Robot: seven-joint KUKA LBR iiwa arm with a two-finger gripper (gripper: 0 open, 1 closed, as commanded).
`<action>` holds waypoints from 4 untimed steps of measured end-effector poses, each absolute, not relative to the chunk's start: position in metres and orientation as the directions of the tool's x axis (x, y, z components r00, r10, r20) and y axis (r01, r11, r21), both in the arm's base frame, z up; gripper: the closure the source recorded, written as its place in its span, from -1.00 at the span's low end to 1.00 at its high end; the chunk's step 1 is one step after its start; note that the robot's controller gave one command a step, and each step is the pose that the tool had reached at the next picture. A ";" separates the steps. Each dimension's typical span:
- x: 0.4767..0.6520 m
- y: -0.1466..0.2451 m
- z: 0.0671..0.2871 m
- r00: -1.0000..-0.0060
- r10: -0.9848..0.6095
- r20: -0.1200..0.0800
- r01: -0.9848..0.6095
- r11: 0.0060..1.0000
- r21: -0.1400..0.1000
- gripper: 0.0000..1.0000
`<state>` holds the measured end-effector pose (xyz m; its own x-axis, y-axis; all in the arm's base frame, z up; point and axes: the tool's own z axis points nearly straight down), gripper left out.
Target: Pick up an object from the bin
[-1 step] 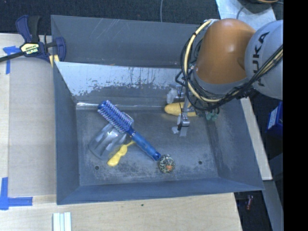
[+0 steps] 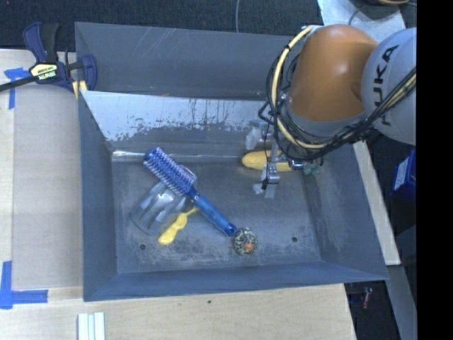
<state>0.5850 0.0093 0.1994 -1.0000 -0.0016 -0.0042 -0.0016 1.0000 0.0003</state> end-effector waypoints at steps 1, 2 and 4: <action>0.577 0.057 0.110 -1.000 0.026 -0.009 0.026 1.000 0.001 -1.00; 0.557 0.124 0.160 -0.994 0.104 -0.022 0.104 0.995 0.006 -1.00; 0.603 0.127 0.077 -0.967 0.253 -0.014 0.253 0.968 0.000 -1.00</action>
Offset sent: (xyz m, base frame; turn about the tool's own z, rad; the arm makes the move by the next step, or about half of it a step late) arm -0.0290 0.1100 -0.0440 0.1115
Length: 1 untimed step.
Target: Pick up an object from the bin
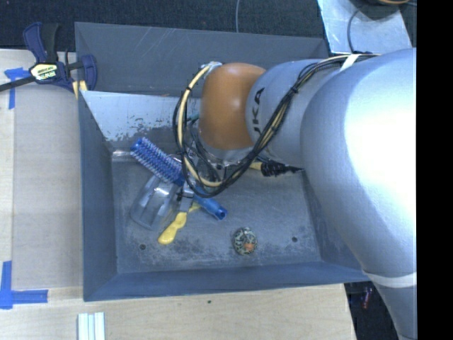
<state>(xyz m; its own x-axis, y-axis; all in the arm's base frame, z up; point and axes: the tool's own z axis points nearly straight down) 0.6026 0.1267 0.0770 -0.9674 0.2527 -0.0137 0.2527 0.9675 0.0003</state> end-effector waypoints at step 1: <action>0.573 0.141 0.071 -0.793 0.610 -0.008 0.610 0.793 0.000 1.00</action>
Offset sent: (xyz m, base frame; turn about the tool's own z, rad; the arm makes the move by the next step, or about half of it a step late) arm 0.0000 0.0000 0.0000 0.0000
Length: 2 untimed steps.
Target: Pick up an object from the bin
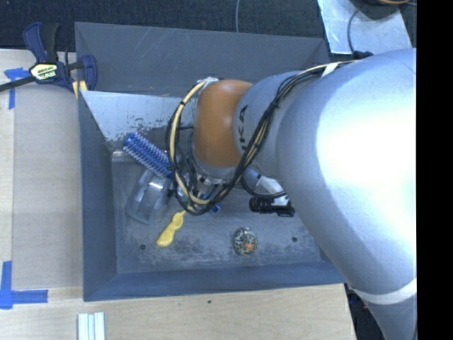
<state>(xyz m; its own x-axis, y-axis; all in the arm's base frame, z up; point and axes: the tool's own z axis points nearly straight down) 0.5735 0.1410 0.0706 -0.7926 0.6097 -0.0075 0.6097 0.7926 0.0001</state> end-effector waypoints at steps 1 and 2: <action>0.574 0.141 0.070 -0.794 0.608 -0.008 0.608 0.794 0.001 1.00; 0.573 0.141 0.085 -0.794 0.608 -0.005 0.608 0.794 -0.001 1.00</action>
Offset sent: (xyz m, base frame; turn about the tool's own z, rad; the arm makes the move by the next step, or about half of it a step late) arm 0.0003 0.0002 0.0374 -0.0015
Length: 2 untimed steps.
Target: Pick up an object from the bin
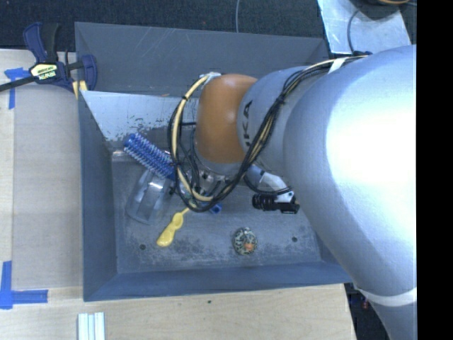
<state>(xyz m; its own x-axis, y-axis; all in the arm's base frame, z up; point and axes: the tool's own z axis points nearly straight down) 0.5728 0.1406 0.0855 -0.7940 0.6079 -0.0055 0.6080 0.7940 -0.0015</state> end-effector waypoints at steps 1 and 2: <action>0.573 0.140 0.113 -0.795 0.607 -0.006 0.607 0.795 -0.001 1.00; 0.574 0.140 0.128 -0.796 0.605 -0.010 0.605 0.796 0.002 1.00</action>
Offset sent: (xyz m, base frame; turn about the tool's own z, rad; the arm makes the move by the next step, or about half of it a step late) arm 0.0003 -0.0003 0.0408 -0.0011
